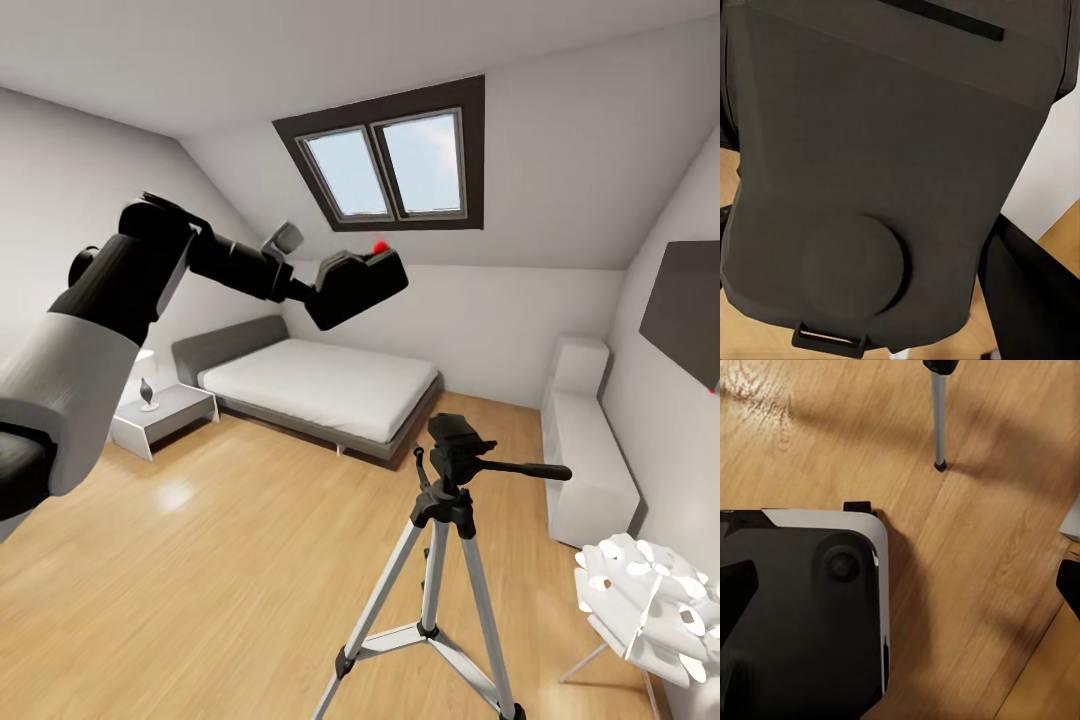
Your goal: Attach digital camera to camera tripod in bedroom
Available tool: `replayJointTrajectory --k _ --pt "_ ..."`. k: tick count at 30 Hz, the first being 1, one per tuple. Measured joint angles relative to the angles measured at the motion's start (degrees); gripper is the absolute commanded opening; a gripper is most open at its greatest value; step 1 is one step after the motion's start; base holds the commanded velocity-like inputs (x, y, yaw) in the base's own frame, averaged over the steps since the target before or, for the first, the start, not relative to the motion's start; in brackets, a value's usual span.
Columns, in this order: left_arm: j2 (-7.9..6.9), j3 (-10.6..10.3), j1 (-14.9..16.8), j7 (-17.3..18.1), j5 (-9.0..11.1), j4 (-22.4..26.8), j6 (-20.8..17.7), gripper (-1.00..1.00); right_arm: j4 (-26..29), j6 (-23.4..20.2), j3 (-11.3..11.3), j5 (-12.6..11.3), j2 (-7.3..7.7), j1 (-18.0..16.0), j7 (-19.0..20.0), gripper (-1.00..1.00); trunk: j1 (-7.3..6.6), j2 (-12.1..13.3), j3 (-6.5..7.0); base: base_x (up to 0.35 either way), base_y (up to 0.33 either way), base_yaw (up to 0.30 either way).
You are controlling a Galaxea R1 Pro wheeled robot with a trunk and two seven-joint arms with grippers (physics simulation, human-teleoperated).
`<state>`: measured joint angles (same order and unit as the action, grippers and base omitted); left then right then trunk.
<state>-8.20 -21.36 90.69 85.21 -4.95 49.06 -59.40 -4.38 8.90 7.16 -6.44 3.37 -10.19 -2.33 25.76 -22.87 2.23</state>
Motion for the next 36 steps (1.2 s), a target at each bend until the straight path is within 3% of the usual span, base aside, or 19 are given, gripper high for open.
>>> replayJointTrajectory --k 6,11,15,16,21,25,36 --pt "0.35 -0.4 -0.2 0.2 0.0 -0.2 0.0 -1.00 0.0 0.0 0.0 0.0 0.00 0.0 0.1 1.00 0.00 0.0 0.00 0.000 0.000 0.000" --pt "1.64 -1.7 -0.2 0.2 0.1 -0.2 0.0 -1.00 0.0 0.0 0.0 0.0 0.00 0.0 0.1 1.00 0.00 0.0 0.00 0.000 0.000 0.000" --pt "3.15 -4.6 -0.3 0.1 0.1 -0.2 0.0 -1.00 0.0 0.0 0.0 0.0 0.00 0.0 0.1 1.00 0.00 0.0 0.00 0.000 0.000 0.000" --pt "3.71 -6.4 -0.3 0.1 0.1 -0.2 0.0 -1.00 0.0 0.0 0.0 0.0 0.00 0.0 0.1 1.00 0.00 0.0 0.00 0.000 0.000 0.000" --pt "4.65 -11.3 -0.3 0.2 0.1 0.0 0.0 -1.00 0.0 0.1 0.0 0.0 0.00 0.0 0.2 1.00 0.00 0.0 0.00 0.000 0.000 0.000" --pt "4.92 -13.0 -0.3 0.3 0.1 0.1 0.0 -1.00 0.0 0.1 0.0 0.0 0.00 0.0 0.2 1.00 0.00 0.0 0.00 0.000 0.000 0.000" --pt "5.23 -13.6 -0.3 0.4 0.1 1.9 0.0 -1.00 0.0 0.1 0.0 0.0 0.00 0.0 0.2 1.00 0.00 0.0 0.00 0.000 0.000 0.000"
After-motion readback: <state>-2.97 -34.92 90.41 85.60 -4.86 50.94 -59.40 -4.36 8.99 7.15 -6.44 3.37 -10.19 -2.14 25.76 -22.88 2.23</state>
